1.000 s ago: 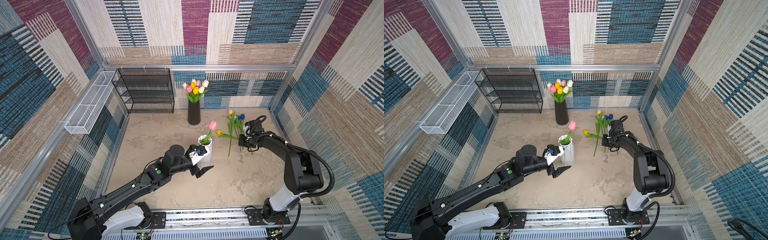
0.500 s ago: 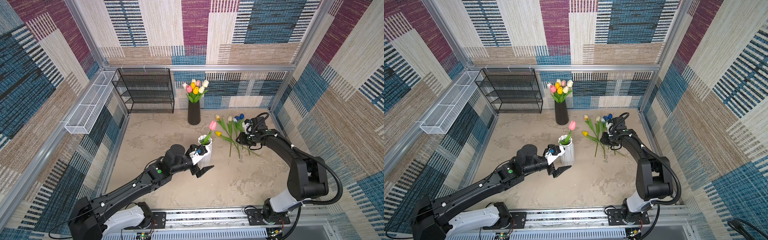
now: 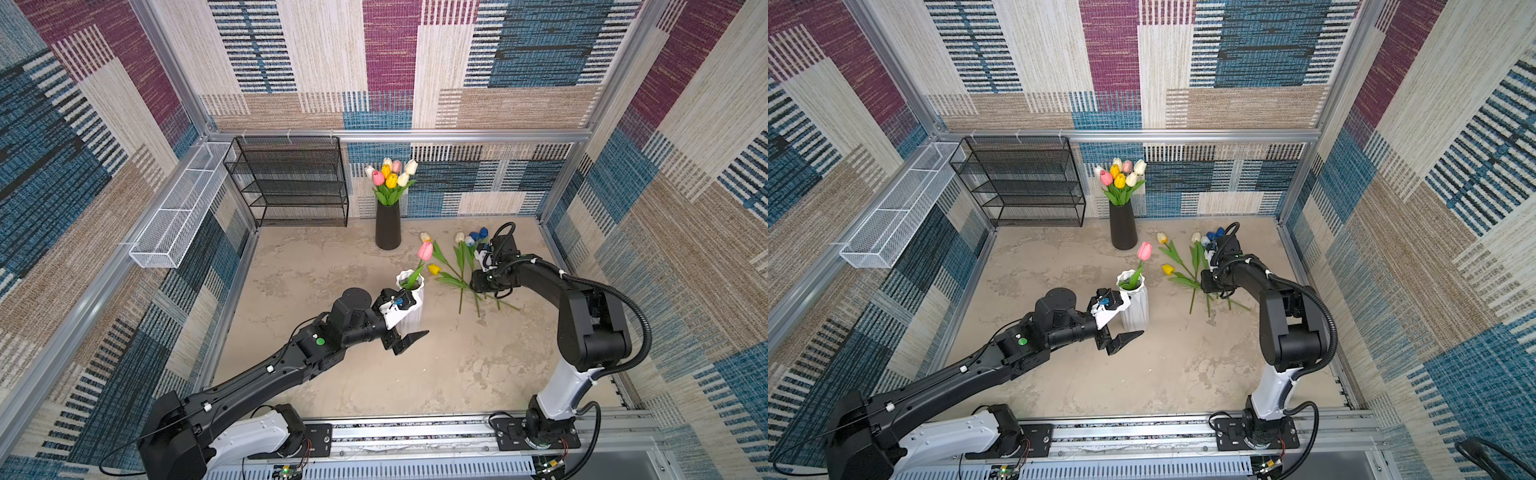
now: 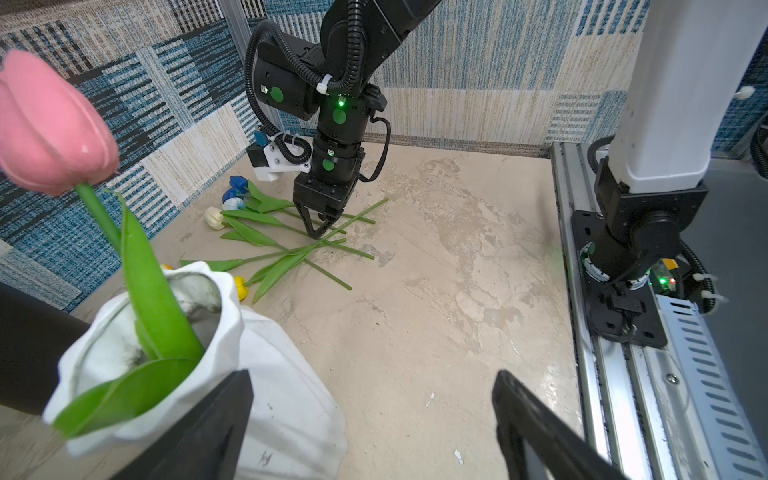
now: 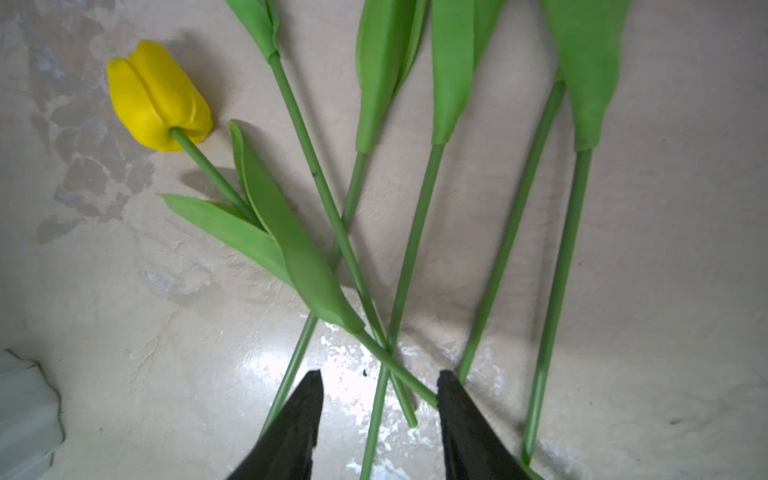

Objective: Arrange the flowers into the vase

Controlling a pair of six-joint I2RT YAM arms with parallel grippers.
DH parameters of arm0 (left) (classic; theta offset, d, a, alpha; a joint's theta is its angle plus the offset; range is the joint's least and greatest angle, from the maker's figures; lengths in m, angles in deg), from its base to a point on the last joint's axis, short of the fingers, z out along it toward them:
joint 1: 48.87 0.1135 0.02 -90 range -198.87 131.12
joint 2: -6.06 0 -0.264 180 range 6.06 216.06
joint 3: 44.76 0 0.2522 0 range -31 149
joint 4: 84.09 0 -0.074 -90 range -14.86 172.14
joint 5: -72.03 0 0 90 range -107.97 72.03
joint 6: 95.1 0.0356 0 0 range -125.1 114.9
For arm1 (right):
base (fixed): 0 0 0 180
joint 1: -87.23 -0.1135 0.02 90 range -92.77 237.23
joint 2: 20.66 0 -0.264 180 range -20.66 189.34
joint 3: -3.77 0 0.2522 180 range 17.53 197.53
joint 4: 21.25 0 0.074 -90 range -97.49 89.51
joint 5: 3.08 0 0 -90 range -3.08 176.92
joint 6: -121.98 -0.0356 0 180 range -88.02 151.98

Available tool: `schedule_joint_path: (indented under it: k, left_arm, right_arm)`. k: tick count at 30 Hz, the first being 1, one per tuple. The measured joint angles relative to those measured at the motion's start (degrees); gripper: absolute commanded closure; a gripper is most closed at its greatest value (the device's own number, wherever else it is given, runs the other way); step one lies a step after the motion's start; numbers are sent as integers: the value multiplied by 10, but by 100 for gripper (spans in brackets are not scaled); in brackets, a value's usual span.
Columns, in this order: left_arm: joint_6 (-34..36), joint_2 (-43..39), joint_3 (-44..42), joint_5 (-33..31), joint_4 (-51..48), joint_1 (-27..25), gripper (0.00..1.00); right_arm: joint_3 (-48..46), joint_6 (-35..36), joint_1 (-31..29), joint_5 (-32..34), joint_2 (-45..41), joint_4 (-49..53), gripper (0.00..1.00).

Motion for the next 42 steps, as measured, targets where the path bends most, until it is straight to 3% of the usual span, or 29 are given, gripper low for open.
schedule_joint_path:
  k: [7, 15, 24, 42]
  left_arm:
    - [0, 2, 8, 0, -4, 0, 7]
    - [0, 6, 9, 0, -4, 0, 7]
    - [0, 9, 9, 0, -4, 0, 7]
    - [-1, -26, -1, -15, 5, 0, 8]
  right_arm:
    - [2, 15, 1, 17, 33, -9, 55]
    - [-32, 14, -3, -11, 23, -21, 79]
    - [-68, -6, -13, -41, -13, -22, 96]
    - [-59, -51, -15, -116, -124, -26, 100]
